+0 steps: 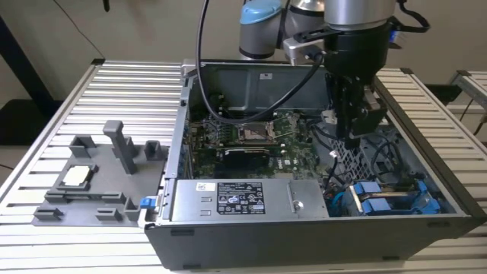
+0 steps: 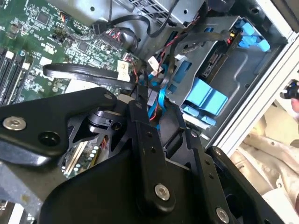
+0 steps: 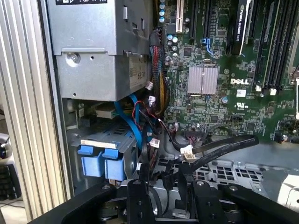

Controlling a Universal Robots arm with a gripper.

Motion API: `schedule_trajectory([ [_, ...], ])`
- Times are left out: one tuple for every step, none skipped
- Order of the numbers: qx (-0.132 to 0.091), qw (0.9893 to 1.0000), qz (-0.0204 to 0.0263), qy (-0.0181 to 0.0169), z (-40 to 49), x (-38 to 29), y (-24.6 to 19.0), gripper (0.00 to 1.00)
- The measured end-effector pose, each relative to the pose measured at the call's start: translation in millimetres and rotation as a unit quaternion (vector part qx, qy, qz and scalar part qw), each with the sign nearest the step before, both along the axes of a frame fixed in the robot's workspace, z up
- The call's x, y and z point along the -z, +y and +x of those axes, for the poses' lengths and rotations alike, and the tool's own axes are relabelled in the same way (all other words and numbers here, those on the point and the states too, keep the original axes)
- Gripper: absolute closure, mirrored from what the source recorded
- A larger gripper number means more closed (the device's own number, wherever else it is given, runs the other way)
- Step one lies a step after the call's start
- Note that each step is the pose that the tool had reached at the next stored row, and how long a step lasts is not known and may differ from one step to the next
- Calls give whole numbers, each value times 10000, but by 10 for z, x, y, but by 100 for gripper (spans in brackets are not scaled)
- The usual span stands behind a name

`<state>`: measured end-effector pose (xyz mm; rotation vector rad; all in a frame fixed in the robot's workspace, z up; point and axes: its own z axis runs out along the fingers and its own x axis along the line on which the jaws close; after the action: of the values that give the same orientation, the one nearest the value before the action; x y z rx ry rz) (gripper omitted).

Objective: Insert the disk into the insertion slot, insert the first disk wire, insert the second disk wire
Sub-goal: 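Insert the second disk wire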

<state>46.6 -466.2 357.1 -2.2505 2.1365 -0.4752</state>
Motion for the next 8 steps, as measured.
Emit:
schedule_trajectory([
  [-57, 10000, -1, 0, -1, 2, 0, 61],
  [-98, 10000, -2, 0, -2, 4, 1, 61],
  [-120, 9999, -1, -1, -5, 5, 1, 61],
  [-136, 9999, 0, 0, -7, 7, 1, 61],
  [-145, 9999, 0, 0, -10, 8, 0, 61],
  [-147, 9999, -2, 0, -10, 7, 0, 61],
  [-147, 9999, -2, 0, -10, 7, 0, 61],
  [-147, 9999, -3, 0, -10, 7, 0, 61],
])
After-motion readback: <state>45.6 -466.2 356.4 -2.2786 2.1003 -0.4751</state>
